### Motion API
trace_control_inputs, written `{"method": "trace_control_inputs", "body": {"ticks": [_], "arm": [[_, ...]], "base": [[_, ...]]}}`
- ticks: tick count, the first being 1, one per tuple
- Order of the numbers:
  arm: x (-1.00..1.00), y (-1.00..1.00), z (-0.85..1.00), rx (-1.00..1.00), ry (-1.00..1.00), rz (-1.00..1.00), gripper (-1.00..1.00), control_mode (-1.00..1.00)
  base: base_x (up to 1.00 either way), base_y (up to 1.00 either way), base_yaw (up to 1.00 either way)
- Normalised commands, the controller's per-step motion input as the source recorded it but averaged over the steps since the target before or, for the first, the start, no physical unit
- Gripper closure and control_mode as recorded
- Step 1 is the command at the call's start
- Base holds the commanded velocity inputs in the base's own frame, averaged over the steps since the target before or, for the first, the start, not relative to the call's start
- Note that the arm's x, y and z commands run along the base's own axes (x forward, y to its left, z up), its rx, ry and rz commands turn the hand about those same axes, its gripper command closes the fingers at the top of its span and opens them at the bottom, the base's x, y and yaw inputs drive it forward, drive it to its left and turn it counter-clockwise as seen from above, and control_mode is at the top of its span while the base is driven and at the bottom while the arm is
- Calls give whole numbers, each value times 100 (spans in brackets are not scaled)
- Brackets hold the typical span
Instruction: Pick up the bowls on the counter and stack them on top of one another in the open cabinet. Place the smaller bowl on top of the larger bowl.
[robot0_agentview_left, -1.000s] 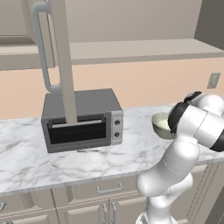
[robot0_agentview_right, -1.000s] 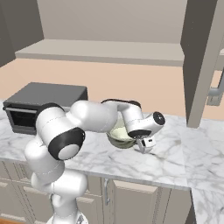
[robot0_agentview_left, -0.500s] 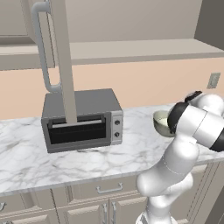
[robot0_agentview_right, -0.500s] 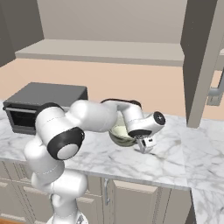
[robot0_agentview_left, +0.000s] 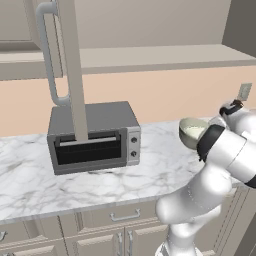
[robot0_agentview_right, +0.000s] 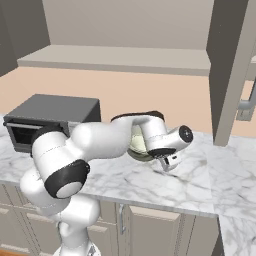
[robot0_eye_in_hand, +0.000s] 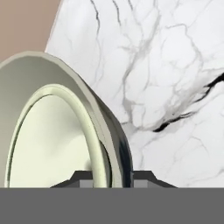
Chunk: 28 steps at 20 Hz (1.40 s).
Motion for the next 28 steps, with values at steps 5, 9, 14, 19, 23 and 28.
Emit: {"method": "trace_control_inputs", "body": {"ticks": [5, 9, 14, 19, 23, 28], "arm": [[-19, 3, 42, -3, -10, 1, 100, -100], [-24, 5, 44, -6, -6, 0, 100, -100], [-34, 2, 42, -7, -1, 0, 100, -100], [-40, 10, 39, -8, 0, 0, 100, -100], [-40, 18, 31, -8, 0, 0, 100, -100], [-38, 17, 35, -6, 0, 0, 100, -100]], "base": [[0, 0, 0], [0, 0, 0], [0, 0, 0], [0, 0, 0], [0, 0, 0], [0, 0, 0]]}}
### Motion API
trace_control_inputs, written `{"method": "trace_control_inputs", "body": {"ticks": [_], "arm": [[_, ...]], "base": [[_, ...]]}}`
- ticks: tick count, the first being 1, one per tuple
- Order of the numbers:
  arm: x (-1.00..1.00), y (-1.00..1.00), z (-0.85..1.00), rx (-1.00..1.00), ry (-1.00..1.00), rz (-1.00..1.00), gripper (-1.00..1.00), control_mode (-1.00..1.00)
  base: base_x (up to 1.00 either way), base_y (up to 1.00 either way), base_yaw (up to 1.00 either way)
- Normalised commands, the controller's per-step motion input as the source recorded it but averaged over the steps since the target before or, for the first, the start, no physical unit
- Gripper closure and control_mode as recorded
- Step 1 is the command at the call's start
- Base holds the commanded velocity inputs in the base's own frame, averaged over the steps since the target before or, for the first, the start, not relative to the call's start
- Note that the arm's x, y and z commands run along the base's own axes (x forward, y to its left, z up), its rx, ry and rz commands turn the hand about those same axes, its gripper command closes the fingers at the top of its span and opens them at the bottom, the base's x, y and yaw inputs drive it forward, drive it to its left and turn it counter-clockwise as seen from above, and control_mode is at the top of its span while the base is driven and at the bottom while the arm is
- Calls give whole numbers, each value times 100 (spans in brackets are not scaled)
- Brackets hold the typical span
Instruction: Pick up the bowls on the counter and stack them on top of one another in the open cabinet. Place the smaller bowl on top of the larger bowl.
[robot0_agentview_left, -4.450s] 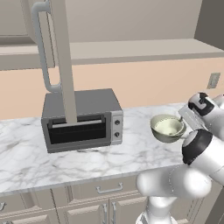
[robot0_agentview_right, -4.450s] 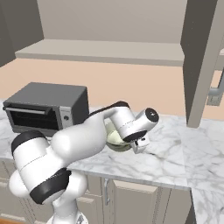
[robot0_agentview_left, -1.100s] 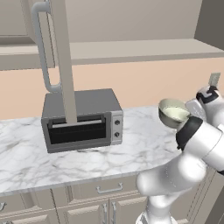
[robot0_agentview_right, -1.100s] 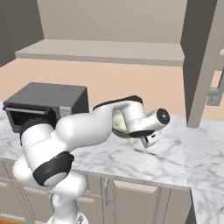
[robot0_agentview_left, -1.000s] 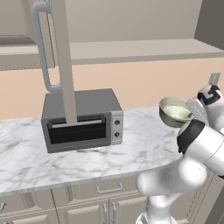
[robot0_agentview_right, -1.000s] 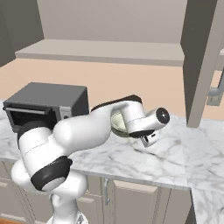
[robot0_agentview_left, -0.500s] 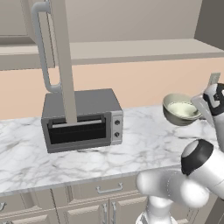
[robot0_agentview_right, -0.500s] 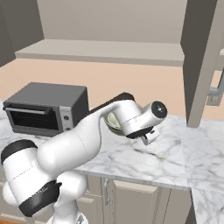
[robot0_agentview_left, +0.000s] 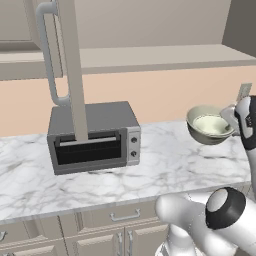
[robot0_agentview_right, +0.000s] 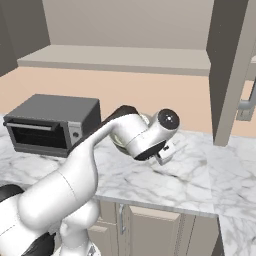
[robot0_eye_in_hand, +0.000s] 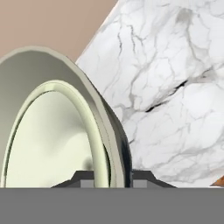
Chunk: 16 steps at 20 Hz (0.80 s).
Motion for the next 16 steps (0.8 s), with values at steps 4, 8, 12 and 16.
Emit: {"method": "trace_control_inputs", "body": {"ticks": [4, 8, 12, 16], "arm": [[-39, 8, 41, -2, 2, 0, 100, -100], [-40, 6, 39, 0, 4, 0, 100, -100], [-39, 9, 38, 0, 5, 0, 100, -100], [-36, 12, 39, 0, 6, 0, 100, -100]], "base": [[0, 0, 0], [0, 0, 0], [0, 0, 0], [0, 0, 0]]}}
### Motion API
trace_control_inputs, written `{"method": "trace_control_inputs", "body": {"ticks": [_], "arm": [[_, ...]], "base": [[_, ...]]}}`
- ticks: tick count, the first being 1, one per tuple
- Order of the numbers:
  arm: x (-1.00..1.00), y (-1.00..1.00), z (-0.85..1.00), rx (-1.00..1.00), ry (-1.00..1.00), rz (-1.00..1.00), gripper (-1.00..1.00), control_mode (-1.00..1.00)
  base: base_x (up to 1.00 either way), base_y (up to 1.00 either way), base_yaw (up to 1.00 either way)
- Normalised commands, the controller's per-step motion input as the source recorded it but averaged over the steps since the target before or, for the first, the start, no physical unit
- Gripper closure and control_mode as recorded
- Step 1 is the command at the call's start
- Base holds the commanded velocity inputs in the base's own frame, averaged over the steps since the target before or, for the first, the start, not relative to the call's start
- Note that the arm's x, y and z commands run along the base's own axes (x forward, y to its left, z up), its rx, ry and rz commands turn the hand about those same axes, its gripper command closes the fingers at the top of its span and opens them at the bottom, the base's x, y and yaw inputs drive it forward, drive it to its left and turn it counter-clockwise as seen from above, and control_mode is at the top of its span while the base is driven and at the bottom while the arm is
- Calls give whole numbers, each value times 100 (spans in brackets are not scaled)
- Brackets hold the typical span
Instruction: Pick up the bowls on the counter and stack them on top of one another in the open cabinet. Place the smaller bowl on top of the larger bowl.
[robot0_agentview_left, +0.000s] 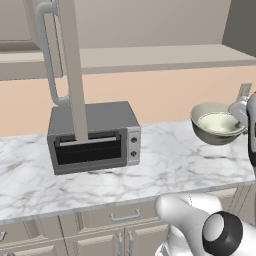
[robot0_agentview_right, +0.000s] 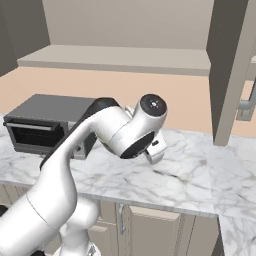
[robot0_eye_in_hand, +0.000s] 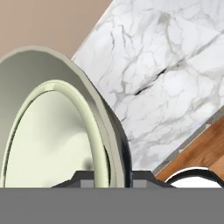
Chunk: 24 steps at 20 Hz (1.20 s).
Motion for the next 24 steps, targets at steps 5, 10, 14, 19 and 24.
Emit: {"method": "trace_control_inputs", "body": {"ticks": [5, 10, 14, 19, 24], "arm": [[-32, 16, 42, 0, 5, 0, 100, -100], [-18, 19, 41, 2, 1, 0, 100, -100], [-9, 17, 36, 4, 0, 0, 100, -100], [-1, 18, 37, 5, -3, 0, 100, -100], [0, 15, 40, 5, -7, 0, 100, -100]], "base": [[0, 0, 0], [0, 0, 0], [0, 0, 0], [0, 0, 0], [0, 0, 0]]}}
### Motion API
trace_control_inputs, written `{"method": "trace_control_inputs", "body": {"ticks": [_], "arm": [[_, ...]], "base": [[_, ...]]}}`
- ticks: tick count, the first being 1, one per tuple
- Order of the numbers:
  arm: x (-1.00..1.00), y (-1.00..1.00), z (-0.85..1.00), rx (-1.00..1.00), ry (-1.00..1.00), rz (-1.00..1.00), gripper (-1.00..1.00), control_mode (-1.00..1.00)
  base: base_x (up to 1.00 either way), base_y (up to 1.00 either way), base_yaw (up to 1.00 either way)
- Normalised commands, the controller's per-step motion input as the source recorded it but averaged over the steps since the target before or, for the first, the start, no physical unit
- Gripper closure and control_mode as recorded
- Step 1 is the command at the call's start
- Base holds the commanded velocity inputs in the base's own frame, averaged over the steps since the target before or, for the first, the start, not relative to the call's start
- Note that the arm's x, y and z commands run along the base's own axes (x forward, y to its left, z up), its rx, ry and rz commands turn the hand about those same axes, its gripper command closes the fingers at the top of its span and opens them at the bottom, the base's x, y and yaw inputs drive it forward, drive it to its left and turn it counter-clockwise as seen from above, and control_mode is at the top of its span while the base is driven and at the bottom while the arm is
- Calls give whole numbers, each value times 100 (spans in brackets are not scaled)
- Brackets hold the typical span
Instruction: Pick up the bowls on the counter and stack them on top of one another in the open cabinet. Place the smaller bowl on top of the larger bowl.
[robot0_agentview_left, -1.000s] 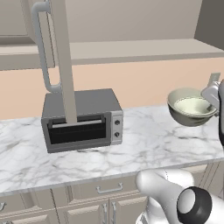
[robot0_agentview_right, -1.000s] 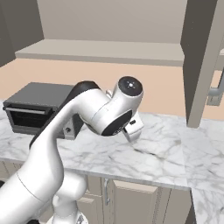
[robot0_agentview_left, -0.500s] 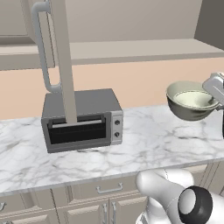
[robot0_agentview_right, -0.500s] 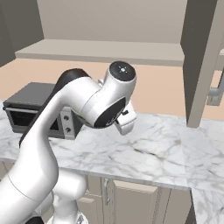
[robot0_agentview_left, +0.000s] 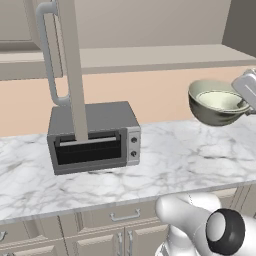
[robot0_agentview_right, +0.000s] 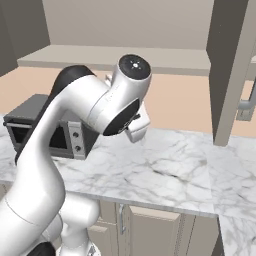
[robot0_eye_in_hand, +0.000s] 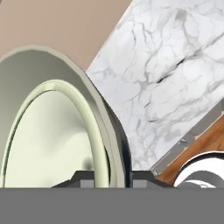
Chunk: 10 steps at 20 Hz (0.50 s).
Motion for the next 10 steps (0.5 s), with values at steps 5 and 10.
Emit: {"method": "trace_control_inputs", "body": {"ticks": [5, 10], "arm": [[0, 15, 41, 4, -11, 0, 100, -100], [0, 18, 36, 3, -12, 0, 100, -100]], "base": [[0, 0, 0], [0, 0, 0]]}}
